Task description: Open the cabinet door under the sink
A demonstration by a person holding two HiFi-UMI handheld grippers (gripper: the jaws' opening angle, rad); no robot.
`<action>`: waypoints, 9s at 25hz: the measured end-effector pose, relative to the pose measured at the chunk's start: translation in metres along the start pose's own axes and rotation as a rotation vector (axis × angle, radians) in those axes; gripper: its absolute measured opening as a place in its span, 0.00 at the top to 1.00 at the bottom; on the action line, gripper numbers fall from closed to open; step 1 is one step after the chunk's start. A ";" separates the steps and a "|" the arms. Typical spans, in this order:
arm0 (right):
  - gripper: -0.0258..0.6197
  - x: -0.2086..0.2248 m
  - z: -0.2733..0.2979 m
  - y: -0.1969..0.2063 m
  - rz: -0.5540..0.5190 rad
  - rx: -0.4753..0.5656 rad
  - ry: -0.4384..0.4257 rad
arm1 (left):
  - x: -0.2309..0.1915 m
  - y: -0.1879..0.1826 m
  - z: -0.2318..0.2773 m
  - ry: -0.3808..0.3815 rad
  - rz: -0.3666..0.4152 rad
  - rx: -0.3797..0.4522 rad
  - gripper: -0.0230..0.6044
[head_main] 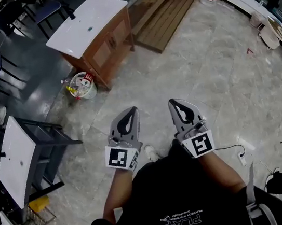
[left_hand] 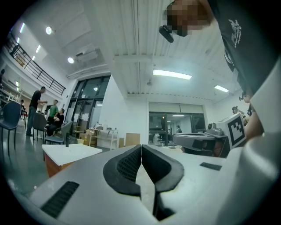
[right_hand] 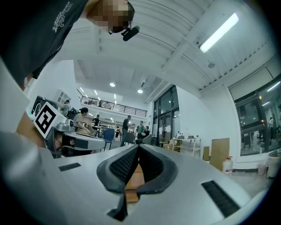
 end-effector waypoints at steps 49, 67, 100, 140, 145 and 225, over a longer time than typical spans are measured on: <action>0.93 0.168 0.190 0.070 0.113 0.040 -0.193 | -0.110 0.033 0.222 -0.185 0.032 -0.117 0.93; 0.93 0.146 0.363 0.115 0.063 -0.048 -0.249 | -0.276 0.051 0.275 -0.181 -0.039 -0.123 0.93; 0.93 0.141 0.564 0.339 0.184 -0.282 -0.527 | -0.465 0.201 0.352 -0.629 -0.225 -0.152 0.93; 0.70 0.053 0.629 0.635 0.043 -0.479 -0.426 | -0.489 0.434 0.288 -0.632 -0.359 -0.251 0.93; 0.80 0.058 0.632 0.638 0.021 -0.464 -0.409 | -0.488 0.441 0.285 -0.633 -0.371 -0.262 0.93; 0.81 -0.016 0.369 0.582 0.015 -0.530 0.363 | -0.403 0.437 0.078 -0.412 -0.302 -0.315 0.93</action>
Point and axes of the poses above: the fingertips, and each gripper's own axes: z forward along the fingers, x to its right, y out of its underside, the point moved 2 cm from there along -z, backward along the fingers, and after that the axes turned 5 degrees about y, right-handed, at the moved point
